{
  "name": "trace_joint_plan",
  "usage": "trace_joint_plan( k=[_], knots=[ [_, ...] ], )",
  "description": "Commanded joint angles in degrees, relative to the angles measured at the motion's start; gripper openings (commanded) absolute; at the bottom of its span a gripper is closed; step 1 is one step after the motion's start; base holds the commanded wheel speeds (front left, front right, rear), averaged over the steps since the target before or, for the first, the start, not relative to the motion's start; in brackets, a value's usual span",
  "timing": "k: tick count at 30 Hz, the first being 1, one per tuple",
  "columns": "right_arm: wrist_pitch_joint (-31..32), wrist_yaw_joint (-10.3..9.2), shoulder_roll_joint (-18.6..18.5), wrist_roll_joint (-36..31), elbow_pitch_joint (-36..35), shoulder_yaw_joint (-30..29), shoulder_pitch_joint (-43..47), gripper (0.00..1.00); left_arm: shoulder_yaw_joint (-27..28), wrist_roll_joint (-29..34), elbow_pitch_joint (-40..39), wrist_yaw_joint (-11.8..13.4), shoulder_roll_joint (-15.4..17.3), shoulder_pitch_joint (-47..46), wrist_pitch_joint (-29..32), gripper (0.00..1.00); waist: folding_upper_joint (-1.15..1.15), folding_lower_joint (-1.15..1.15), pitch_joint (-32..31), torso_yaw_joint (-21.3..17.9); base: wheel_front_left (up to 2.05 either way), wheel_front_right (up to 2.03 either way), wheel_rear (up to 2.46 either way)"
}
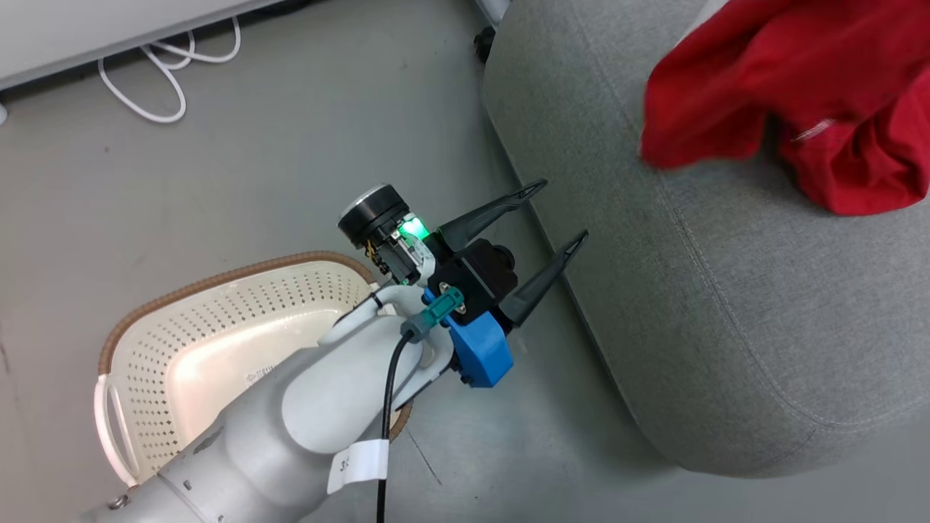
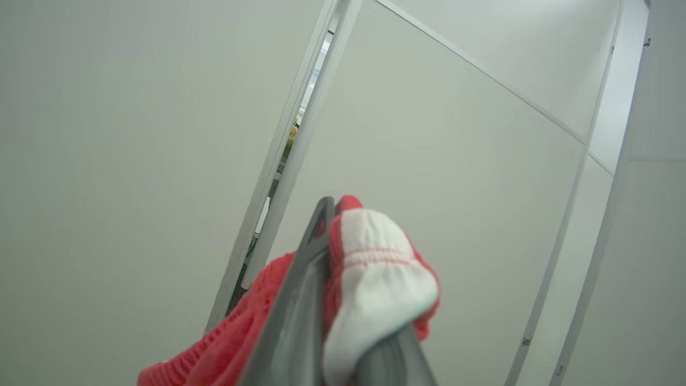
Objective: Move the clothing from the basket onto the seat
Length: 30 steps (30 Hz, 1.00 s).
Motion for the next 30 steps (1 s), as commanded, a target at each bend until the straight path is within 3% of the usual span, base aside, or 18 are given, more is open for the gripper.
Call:
trace_joint_plan(
  k=[1,6,12,20,30],
  knots=[
    [-0.2,0.01,-1.8,-0.4,0.3,-1.6,-2.9,0.0,0.1,0.4,-0.3,0.3,0.6,-1.4,0.2,1.0,0.0,0.0,2.5,0.7,0.0,0.0,0.0],
    [-0.2,0.01,-9.8,-0.1,3.6,-7.7,-11.2,0.0,0.2,1.2,-1.9,0.5,1.9,-3.9,1.3,1.0,0.0,0.0,7.3,1.2,0.0,0.0,0.0],
    [-0.1,0.01,-15.5,-0.1,11.0,-13.1,-12.6,0.0,0.3,2.4,-4.3,0.6,4.0,-7.0,3.2,1.0,0.0,0.0,13.6,1.1,0.0,0.0,0.0],
    [-0.1,0.01,-10.9,-1.5,15.8,-17.3,-6.7,0.0,0.0,3.6,-7.5,0.6,6.2,-10.0,5.4,1.0,0.0,0.0,19.1,0.5,0.0,0.0,0.0],
    [-0.1,0.01,-0.9,-4.8,17.0,-21.2,0.7,0.0,-0.5,3.4,-9.1,1.1,7.2,-10.3,6.1,1.0,0.0,0.0,20.6,0.3,0.0,0.0,0.0]
  ],
)
